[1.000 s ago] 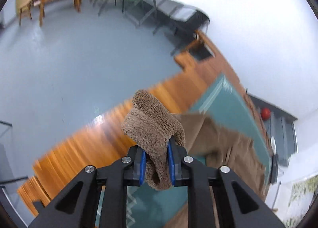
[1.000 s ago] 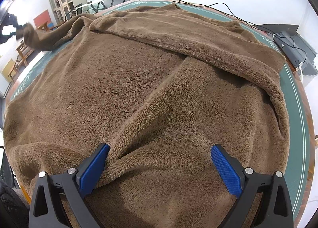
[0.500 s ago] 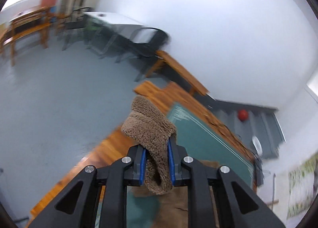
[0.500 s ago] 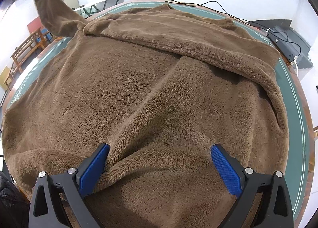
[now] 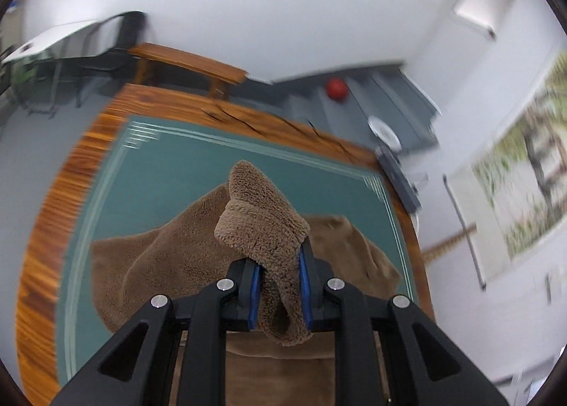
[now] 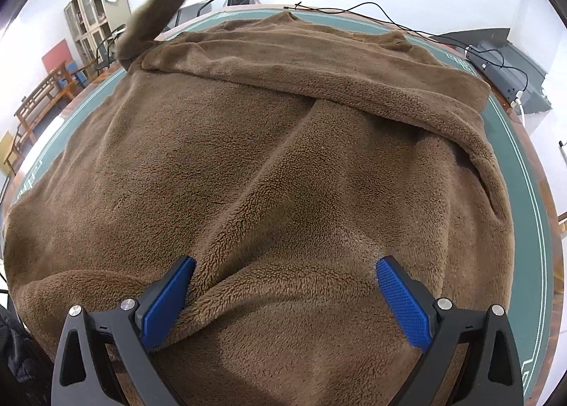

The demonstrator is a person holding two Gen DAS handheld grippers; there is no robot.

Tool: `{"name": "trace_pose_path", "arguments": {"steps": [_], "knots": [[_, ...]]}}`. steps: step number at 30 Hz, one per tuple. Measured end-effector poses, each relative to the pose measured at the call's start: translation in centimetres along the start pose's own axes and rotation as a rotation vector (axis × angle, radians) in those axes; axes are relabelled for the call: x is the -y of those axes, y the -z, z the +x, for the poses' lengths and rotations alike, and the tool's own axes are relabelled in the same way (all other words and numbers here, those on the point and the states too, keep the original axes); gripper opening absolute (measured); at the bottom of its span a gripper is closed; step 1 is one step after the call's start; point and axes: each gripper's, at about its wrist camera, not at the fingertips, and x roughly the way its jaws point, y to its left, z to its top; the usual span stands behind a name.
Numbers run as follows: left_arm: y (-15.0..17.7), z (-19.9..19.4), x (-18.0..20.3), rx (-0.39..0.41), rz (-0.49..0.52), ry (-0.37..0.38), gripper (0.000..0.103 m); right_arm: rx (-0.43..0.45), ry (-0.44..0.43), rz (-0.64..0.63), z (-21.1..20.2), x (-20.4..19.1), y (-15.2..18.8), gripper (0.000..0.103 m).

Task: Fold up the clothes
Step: 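Lift the sleeve with the left gripper and carry it across the body, then lower the sleeve onto the folded body and open the left gripper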

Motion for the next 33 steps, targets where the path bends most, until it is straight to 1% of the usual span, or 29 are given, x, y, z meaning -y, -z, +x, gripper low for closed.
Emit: {"name": "trace_pose_path", "arguments": {"steps": [3,6,9,13,14,15,16,18,20,21,23,26,27,29,31,32,33], "knots": [[0.7,2.7,3.2,-0.057,0.048,0.034,0.021,0.003,-0.002,0.003,0.0,0.1,0.0,0.102],[1.8,5.2,6.3,-0.106,0.107,0.048,0.021,0.007,-0.003,0.006,0.0,0.1,0.1,0.102],[3.1,7.8,8.9,-0.158,0.163,0.034,0.021,0.008,-0.004,0.008,0.1,0.1,-0.1,0.102],[5.0,11.7,10.6,-0.243,0.200,-0.006,0.022,0.010,-0.004,0.009,0.0,0.0,0.0,0.102],[5.5,12.7,10.9,-0.268,0.204,-0.013,0.024,0.011,-0.004,0.009,-0.1,0.0,0.0,0.102],[6.1,13.7,11.3,-0.300,0.219,-0.013,0.033,0.011,-0.005,0.008,-0.1,-0.1,0.1,0.102],[6.7,14.3,11.5,-0.327,0.229,-0.003,0.039,0.010,-0.008,0.005,-0.1,-0.1,0.1,0.102],[7.8,15.0,12.0,-0.366,0.251,0.026,0.068,0.009,-0.010,0.004,-0.1,0.0,0.1,0.102],[8.7,15.4,12.5,-0.391,0.286,0.063,0.074,0.008,-0.011,0.004,0.0,0.1,0.1,0.102],[9.0,15.3,12.7,-0.393,0.304,0.072,0.075,0.008,-0.012,0.004,0.0,0.1,0.1,0.102],[9.2,14.4,12.4,-0.373,0.323,0.077,0.077,0.004,-0.013,0.004,-0.1,0.1,0.0,0.102],[8.3,12.9,10.1,-0.325,0.294,0.061,0.079,-0.025,-0.032,0.014,-0.1,0.3,-0.4,0.102],[7.9,12.3,8.7,-0.309,0.271,0.047,0.079,-0.035,-0.047,0.030,-0.3,0.7,-0.7,0.102],[7.3,11.6,5.9,-0.287,0.227,0.011,0.079,-0.032,-0.098,0.103,-1.2,2.3,-1.7,0.102],[6.7,11.1,2.0,-0.275,0.170,-0.046,0.080,-0.030,-0.149,0.176,-2.1,3.8,-2.8,0.102],[6.6,11.1,0.3,-0.272,0.143,-0.076,0.080,-0.022,-0.165,0.208,-2.5,4.7,-3.4,0.102],[6.6,11.1,-1.3,-0.268,0.122,-0.108,0.080,-0.001,-0.159,0.231,-2.9,5.7,-4.3,0.102]]}}
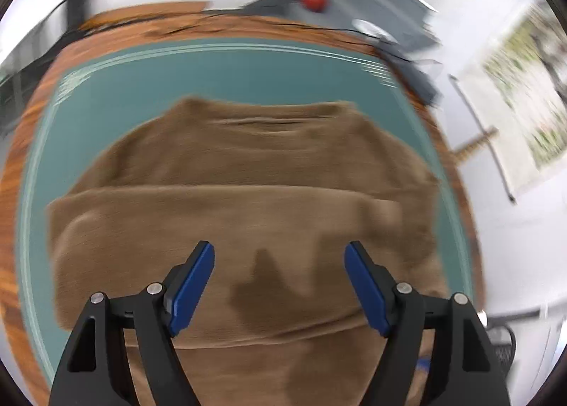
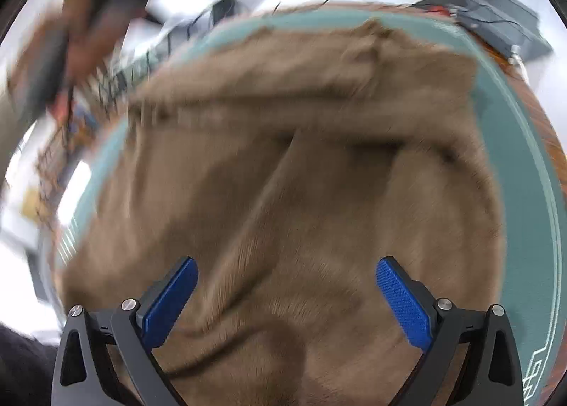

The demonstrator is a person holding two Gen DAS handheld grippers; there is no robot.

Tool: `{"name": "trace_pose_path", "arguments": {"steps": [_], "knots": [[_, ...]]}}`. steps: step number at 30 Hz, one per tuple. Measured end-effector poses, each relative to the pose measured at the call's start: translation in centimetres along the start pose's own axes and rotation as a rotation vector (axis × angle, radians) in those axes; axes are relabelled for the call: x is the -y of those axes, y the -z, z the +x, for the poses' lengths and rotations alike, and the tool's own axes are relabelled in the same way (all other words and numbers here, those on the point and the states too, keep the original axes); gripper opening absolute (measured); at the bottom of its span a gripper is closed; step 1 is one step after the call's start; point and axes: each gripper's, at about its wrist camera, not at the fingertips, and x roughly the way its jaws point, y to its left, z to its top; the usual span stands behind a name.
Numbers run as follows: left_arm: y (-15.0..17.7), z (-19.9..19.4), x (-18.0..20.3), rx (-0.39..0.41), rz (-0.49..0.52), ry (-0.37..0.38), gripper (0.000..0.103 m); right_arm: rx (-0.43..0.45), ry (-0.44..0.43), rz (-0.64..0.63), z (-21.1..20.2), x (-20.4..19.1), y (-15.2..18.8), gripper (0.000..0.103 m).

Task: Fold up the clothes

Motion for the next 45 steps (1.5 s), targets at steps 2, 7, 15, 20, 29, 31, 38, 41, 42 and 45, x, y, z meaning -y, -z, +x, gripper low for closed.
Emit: {"name": "trace_pose_path", "arguments": {"steps": [2,7,15,20,29,31,38,41,42,45], "knots": [[0.5,0.2,-3.0,0.003,-0.047,-0.061,0.080,0.047,0.005,0.043,-1.1,1.4,-2.2,0.102],[1.9,1.2,-6.5,0.020,-0.067,-0.171,0.080,0.126,0.025,0.127,-0.5,4.2,-8.9,0.102],[3.0,3.4,-7.3,0.063,0.017,-0.280,0.080,0.046,0.098,0.095,7.0,4.9,-14.8,0.102],[3.0,4.7,-7.2,0.079,0.044,-0.307,0.083,-0.001,0.094,0.074,10.1,4.9,-15.1,0.085],[2.8,4.2,-7.1,0.104,0.048,-0.305,0.084,0.088,0.093,0.102,7.4,5.4,-14.8,0.018],[2.7,3.4,-7.0,0.125,0.041,-0.293,0.084,0.139,0.114,0.103,5.2,5.3,-14.8,0.018],[2.0,3.1,-6.4,0.149,0.054,-0.297,0.084,0.254,0.316,0.071,0.2,5.8,-14.2,0.018],[2.1,5.1,-6.5,0.108,0.057,-0.335,0.084,0.182,0.318,0.095,2.1,7.4,-13.9,0.018],[2.2,5.7,-6.6,0.099,0.063,-0.346,0.085,0.143,0.310,0.096,3.1,7.8,-13.8,0.019],[2.3,6.0,-7.3,0.101,0.050,-0.350,0.094,0.084,0.347,0.079,4.8,8.4,-13.5,0.024]]}}
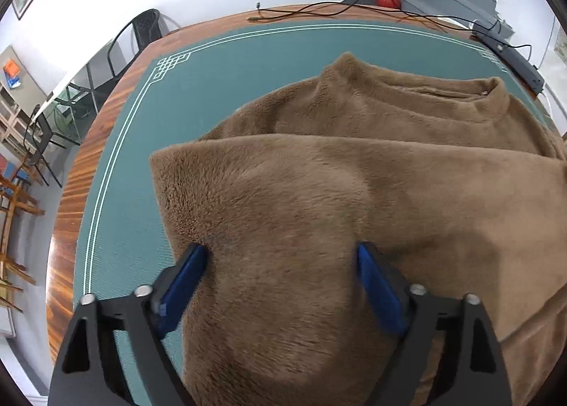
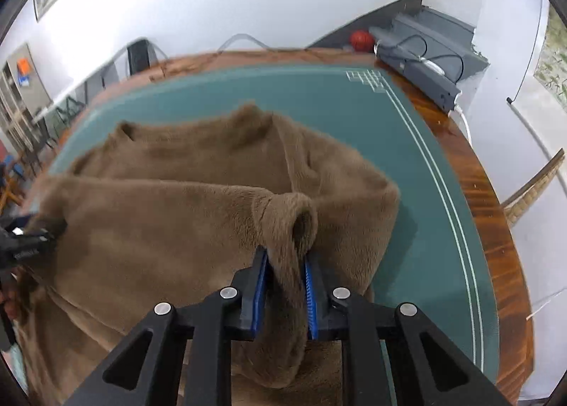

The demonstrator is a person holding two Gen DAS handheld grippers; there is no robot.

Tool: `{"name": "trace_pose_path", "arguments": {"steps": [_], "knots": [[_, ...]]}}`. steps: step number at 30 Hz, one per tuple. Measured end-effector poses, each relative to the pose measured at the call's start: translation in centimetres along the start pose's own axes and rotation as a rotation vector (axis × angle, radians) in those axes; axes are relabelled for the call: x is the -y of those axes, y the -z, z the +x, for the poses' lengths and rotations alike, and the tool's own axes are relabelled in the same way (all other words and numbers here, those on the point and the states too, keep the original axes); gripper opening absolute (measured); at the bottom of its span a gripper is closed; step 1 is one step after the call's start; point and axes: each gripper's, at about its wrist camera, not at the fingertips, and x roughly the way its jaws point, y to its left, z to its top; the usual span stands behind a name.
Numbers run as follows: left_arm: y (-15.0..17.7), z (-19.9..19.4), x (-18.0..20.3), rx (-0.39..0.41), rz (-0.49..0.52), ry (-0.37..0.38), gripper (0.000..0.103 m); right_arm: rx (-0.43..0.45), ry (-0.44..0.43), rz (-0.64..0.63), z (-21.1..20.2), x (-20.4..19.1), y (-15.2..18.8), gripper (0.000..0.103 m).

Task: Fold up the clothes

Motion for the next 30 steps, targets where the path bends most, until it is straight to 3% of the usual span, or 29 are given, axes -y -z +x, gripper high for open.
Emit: {"name": "trace_pose_path", "arguments": {"steps": [1,4,8,10,15,18,21,30], "knots": [[-0.1,-0.1,-0.2,-0.005,-0.009,0.007,0.094,-0.002,0.018,-0.007,0.2,0.0,0.1,0.031],[-0.2,-1.0,-0.6,0.011,-0.017,-0.002,0.094,0.053,0.079,-0.010,-0.8,-0.3,-0.1,0.071],[-0.5,-2.3,-0.3,0.062,0.002,-0.034,0.094,0.142,0.091,-0.012,-2.8,-0.4,-0.6,0.072],[-0.5,-1.6,-0.3,0.043,0.006,-0.037,0.094,0.155,0.018,-0.041,-3.3,-1.2,-0.8,0.072],[0.0,0.8,-1.2,-0.005,-0.047,0.000,0.097,0.059,-0.143,-0.101,-0.6,-3.4,-0.5,0.072],[0.2,1.6,-2.0,-0.025,-0.082,0.037,0.103,-0.051,-0.134,-0.071,2.9,-2.8,0.3,0.072],[0.1,1.9,-2.2,-0.036,-0.093,0.054,0.103,-0.052,-0.108,-0.103,3.5,-3.2,0.5,0.074],[-0.1,1.2,-1.1,-0.042,-0.050,-0.005,0.103,-0.120,0.008,-0.150,4.3,-5.2,-0.1,0.078]]}}
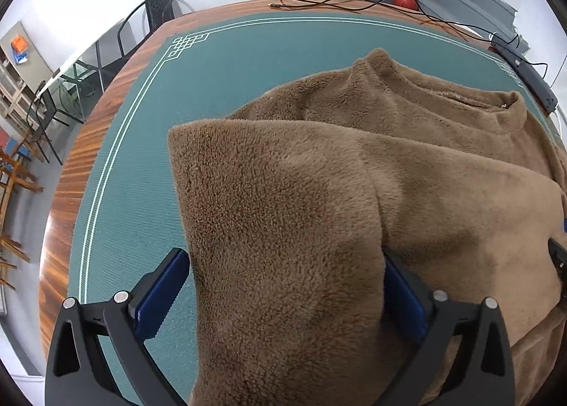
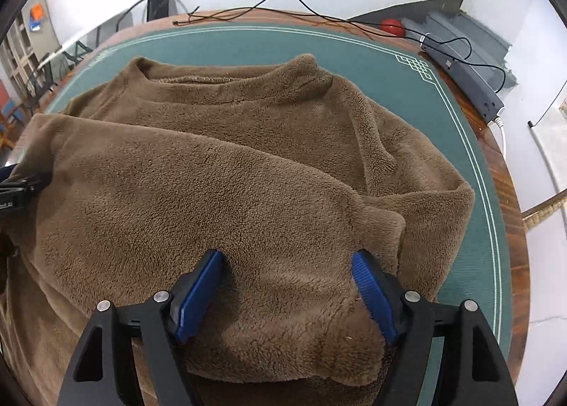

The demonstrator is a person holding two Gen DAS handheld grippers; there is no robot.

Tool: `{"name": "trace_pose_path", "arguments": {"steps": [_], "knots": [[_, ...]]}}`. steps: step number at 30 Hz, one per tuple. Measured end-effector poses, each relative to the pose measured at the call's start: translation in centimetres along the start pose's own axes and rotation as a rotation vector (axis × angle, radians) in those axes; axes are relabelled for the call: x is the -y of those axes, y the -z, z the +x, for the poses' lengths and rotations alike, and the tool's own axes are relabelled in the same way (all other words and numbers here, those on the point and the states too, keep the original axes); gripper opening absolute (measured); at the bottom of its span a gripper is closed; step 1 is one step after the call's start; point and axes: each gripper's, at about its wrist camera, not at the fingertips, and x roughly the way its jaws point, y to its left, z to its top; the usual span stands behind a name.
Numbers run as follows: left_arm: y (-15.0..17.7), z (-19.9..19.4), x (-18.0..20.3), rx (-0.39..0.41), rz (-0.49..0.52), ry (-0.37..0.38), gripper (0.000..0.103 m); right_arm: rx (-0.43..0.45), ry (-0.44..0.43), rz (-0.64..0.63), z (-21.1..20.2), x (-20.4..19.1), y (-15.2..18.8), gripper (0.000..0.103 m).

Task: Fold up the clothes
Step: 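Fold the sweatshirt hem up toward the collar and smooth it flat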

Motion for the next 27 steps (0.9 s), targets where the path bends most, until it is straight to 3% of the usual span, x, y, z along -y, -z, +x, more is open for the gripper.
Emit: {"name": "trace_pose_path", "arguments": {"steps": [6,10,18,27], "knots": [[1.0,-2.9,0.9,0.049,0.051,-0.046,0.103,-0.022,0.044,-0.009,-1.1,-0.2,-0.2,0.078],[2.2,-5.1,1.9,0.080,0.088,-0.036,0.103,0.015,0.061,-0.019,-3.2,-0.6,0.2,0.078],[5.5,-6.9,3.7,0.061,0.127,-0.004,0.103,0.068,0.085,-0.077,-6.8,-2.0,1.8,0.078],[9.8,-7.9,4.9,0.021,0.123,0.012,0.103,0.028,-0.021,-0.111,-8.3,-2.9,6.0,0.078]]}}
